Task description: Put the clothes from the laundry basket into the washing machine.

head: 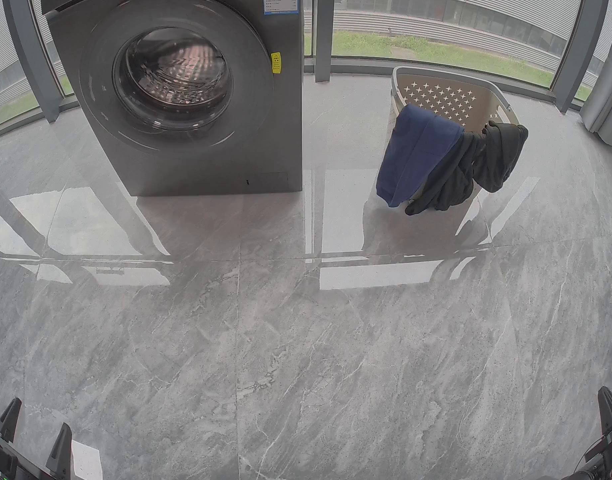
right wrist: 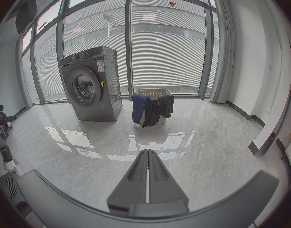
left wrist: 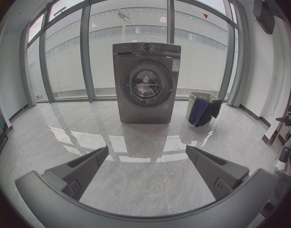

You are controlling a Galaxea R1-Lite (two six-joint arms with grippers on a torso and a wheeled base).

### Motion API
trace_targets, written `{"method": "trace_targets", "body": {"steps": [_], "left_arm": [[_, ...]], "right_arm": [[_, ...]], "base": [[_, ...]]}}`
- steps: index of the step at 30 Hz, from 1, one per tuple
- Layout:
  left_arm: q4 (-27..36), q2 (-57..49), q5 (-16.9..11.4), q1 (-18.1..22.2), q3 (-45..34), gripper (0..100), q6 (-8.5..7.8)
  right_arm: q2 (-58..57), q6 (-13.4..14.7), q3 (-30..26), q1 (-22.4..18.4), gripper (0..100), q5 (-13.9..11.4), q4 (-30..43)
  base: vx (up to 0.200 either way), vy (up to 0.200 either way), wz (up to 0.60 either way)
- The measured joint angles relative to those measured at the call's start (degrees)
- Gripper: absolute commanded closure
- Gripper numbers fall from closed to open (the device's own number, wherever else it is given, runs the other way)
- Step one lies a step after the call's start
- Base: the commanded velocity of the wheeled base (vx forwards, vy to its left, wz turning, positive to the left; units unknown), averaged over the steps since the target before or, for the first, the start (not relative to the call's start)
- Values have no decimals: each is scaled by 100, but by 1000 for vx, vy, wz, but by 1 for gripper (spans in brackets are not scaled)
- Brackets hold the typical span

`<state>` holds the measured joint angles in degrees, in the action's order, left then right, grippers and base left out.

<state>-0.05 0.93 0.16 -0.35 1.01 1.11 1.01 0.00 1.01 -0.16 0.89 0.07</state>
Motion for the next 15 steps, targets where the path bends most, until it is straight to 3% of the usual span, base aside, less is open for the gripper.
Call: {"method": "trace_targets", "body": {"steps": [15], "left_arm": [[7,0,2,-2,0,0,37]], "right_arm": [[0,-5,0,-15,100,-2,-7]], "base": [[200,0,0]]}}
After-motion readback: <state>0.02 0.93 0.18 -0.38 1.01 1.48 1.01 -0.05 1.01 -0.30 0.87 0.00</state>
